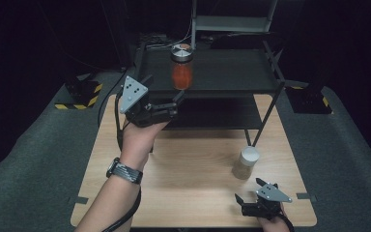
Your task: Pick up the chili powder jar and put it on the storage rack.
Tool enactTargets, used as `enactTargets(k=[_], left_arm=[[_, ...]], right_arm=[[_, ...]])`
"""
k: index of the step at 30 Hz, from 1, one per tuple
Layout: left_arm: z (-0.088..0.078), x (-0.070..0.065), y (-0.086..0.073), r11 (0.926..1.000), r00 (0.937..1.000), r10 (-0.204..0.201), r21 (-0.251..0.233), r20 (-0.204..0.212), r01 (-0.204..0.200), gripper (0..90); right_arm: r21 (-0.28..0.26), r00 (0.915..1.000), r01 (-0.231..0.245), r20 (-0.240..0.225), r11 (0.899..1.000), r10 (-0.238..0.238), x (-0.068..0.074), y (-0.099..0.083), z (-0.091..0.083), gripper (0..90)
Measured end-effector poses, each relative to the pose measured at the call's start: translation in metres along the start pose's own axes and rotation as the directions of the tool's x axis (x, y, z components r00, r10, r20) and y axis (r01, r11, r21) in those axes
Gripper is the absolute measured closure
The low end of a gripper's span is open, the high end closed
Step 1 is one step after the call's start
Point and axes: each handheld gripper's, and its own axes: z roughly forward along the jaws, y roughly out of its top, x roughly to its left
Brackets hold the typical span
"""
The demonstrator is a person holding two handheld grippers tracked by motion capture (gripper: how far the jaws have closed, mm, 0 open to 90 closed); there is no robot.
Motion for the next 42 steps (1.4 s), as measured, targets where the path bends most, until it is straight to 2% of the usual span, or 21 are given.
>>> enactTargets(k=[10, 16, 22, 27, 31, 32, 37, 42], left_arm=[[-0.023, 0.005, -0.024, 0.9997, 1.0, 0.009, 0.023, -0.001, -0.009, 0.3], [-0.038, 0.004, -0.048, 0.9984, 1.0, -0.001, 0.057, 0.004, 0.001, 0.3], [-0.048, 0.0, -0.074, 0.9954, 0.9998, 0.01, 0.095, 0.017, -0.012, 0.3], [-0.056, -0.002, -0.094, 0.9934, 0.9997, 0.003, 0.114, 0.025, -0.006, 0.3], [-0.065, -0.003, -0.116, 0.9908, 0.9996, -0.002, 0.135, 0.027, -0.002, 0.3], [-0.065, -0.003, -0.116, 0.9908, 0.9996, -0.002, 0.135, 0.027, -0.002, 0.3], [-0.076, -0.002, -0.14, 0.987, 0.9998, -0.007, 0.161, 0.02, 0.004, 0.3], [-0.086, 0.001, -0.162, 0.9788, 0.9996, -0.022, 0.204, 0.017, 0.018, 0.3]], right_arm=[[0.006, 1.0, 0.005, 0.001, 1.0, -0.005, 0.001, 0.001, 0.001, 0.2], [0.005, 1.0, 0.006, 0.004, 1.0, -0.006, 0.001, 0.001, 0.001, 0.2], [0.007, 1.0, 0.007, 0.003, 1.0, -0.007, 0.001, 0.001, 0.001, 0.2], [0.009, 1.0, 0.008, 0.003, 1.0, -0.008, 0.002, 0.002, 0.001, 0.2], [0.01, 0.9999, 0.01, 0.004, 1.0, -0.01, 0.002, 0.002, 0.001, 0.1], [0.01, 0.9999, 0.01, 0.004, 1.0, -0.01, 0.002, 0.002, 0.001, 0.1], [0.011, 0.9999, 0.01, 0.005, 1.0, -0.01, 0.002, 0.002, 0.001, 0.2], [0.013, 0.9999, 0.013, 0.008, 1.0, -0.013, 0.003, 0.002, 0.001, 0.1]])
